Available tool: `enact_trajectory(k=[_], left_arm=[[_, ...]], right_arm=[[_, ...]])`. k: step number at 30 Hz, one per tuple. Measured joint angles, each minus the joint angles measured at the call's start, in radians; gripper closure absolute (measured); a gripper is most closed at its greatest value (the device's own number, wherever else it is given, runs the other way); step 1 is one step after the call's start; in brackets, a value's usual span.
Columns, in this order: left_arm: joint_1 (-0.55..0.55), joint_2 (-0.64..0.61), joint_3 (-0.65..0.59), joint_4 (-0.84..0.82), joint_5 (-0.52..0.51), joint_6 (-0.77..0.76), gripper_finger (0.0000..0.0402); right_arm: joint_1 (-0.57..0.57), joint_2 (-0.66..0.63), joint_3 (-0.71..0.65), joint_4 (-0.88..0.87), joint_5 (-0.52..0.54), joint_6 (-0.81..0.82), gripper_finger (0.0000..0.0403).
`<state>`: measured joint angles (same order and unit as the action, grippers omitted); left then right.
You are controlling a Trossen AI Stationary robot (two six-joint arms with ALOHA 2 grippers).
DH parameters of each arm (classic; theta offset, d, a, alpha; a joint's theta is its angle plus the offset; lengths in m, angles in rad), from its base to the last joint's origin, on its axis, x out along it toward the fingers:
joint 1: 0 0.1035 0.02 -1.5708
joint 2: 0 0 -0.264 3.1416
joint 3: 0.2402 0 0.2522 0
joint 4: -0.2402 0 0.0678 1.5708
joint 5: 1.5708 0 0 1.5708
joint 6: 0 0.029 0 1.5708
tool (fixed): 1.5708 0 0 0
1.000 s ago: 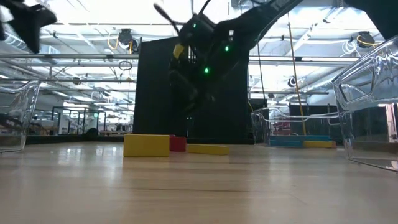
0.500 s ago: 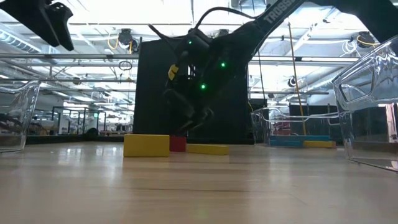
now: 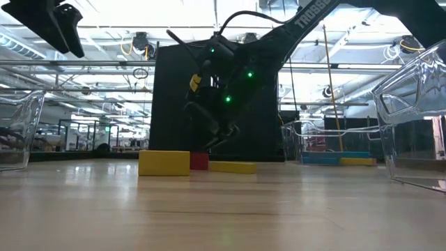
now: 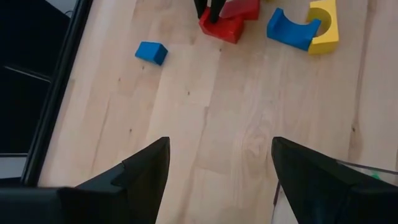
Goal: Sort blocks by size
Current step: Put the red arch block into the bottom left transparent bin
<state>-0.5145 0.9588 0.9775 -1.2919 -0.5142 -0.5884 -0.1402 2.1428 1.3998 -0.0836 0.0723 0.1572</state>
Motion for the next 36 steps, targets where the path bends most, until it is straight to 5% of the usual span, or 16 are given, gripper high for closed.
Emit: enact_trajectory(k=[19, 36], left_arm=[[0.019, 0.002, -0.001, 0.092, -0.100, 0.004, 0.0121], [0.019, 0.055, -0.133, 0.377, -0.102, 0.388, 0.0121]], right_arm=[[-0.001, 0.025, 0.001, 0.066, 0.004, 0.012, 0.0389], [0.018, 0.027, -0.001, 0.158, -0.072, 0.153, 0.0386]])
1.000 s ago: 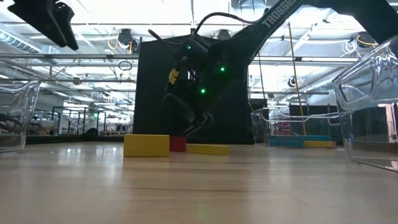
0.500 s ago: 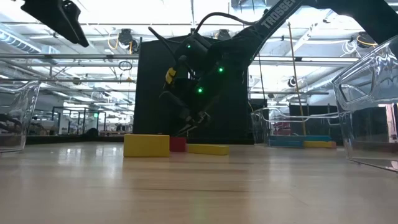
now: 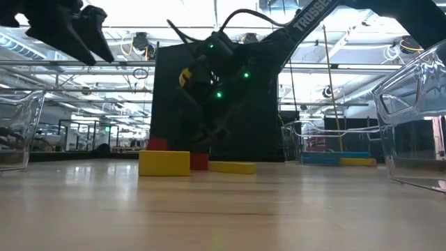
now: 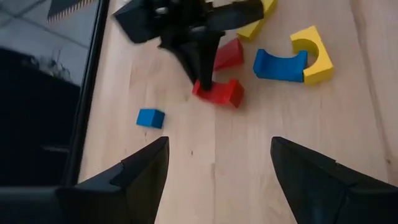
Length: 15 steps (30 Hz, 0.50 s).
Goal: Sort blocks by size
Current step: Put the red arch block into the bottom left transparent bin
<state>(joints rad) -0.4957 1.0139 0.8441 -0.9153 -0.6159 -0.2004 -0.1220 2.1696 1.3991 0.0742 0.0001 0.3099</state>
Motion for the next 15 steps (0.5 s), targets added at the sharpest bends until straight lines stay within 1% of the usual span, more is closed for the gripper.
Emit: enact_trajectory(k=[2, 7, 11, 15], left_arm=[[0.000, 0.022, 0.000, 0.023, 0.000, 0.047, 0.0121], [0.000, 0.098, 0.000, 0.026, 0.000, 0.114, 0.0121], [0.000, 0.171, 0.000, 0.041, 0.001, 0.167, 0.0121], [0.000, 0.241, 0.000, 0.108, -0.016, 0.226, 0.0121]], right_arm=[[-0.003, 0.000, 0.000, 0.040, -0.034, 0.025, 0.0386], [-0.014, 0.000, 0.000, 0.106, -0.156, 0.079, 0.0386], [-0.014, 0.000, 0.000, 0.160, -0.202, 0.120, 0.0386], [-0.014, 0.000, 0.000, 0.226, -0.255, 0.171, 0.0386]])
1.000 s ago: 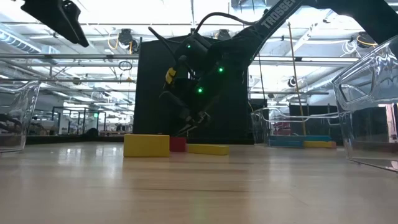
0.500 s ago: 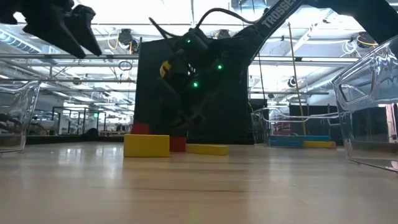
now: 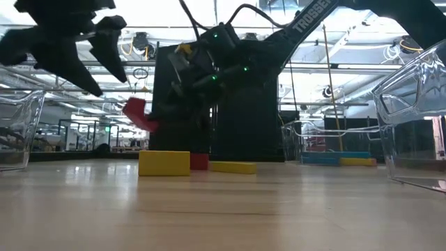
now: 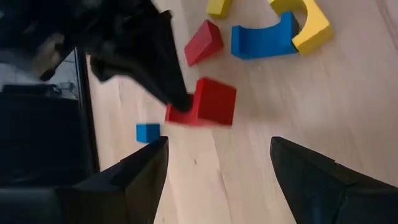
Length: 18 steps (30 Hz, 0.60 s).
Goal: Sort blocks by size
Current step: Put the red arch block into the bottom left transparent bin
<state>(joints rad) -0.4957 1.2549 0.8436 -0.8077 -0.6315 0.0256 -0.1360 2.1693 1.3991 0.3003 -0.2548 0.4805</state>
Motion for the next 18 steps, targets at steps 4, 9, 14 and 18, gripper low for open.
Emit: enact_trajectory(k=[4, 9, 14, 18], left_arm=[[0.003, 0.052, 0.000, 0.048, -0.082, 0.035, 0.0121], [0.022, 0.078, 0.000, 0.054, -0.117, 0.062, 0.0121], [0.038, 0.092, 0.000, 0.075, -0.110, 0.105, 0.0121], [0.041, 0.100, 0.000, 0.098, -0.105, 0.122, 0.0121]], right_arm=[[0.000, 0.000, 0.000, 0.029, -0.015, 0.033, 0.0385], [0.000, 0.000, 0.000, 0.034, -0.015, 0.049, 0.0384], [0.000, 0.000, 0.000, 0.085, -0.057, 0.079, 0.0384], [0.003, -0.001, 0.000, 0.139, -0.089, 0.110, 0.0383]])
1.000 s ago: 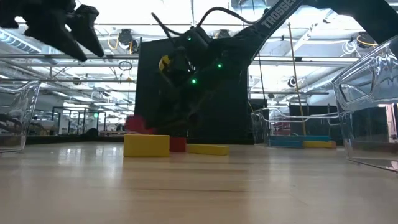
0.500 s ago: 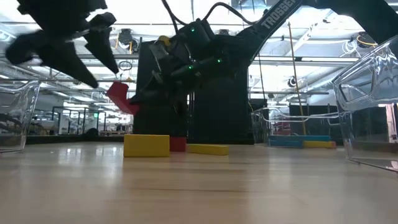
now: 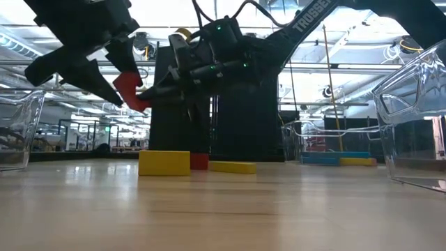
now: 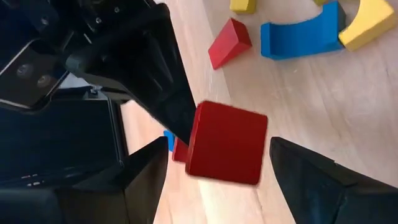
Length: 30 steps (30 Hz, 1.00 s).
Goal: Sort blocks by size
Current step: Put the red arch block into the bottom left transparent bin
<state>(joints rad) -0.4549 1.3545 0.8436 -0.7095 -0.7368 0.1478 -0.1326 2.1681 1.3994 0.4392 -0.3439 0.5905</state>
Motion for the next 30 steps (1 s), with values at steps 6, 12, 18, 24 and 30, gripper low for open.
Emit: enact_trajectory(k=[6, 12, 18, 24, 30], left_arm=[[0.000, 0.000, 0.000, 0.025, 0.000, 0.020, 0.0138], [0.001, 0.000, 0.000, 0.058, 0.000, 0.062, 0.0197], [0.002, 0.000, 0.000, 0.068, 0.010, 0.072, 0.0248], [0.002, 0.000, 0.000, 0.071, 0.028, 0.072, 0.0272], [0.002, 0.000, 0.000, 0.071, 0.029, 0.071, 0.0269]], right_arm=[[0.003, 0.000, 0.000, 0.004, -0.002, 0.001, 0.0383], [0.003, 0.000, 0.000, 0.005, -0.001, 0.008, 0.0383], [0.003, 0.000, 0.000, 0.005, -0.002, 0.007, 0.0383], [0.003, -0.001, 0.000, 0.003, -0.002, 0.005, 0.0383], [0.003, 0.000, 0.000, 0.003, -0.003, -0.006, 0.0382]])
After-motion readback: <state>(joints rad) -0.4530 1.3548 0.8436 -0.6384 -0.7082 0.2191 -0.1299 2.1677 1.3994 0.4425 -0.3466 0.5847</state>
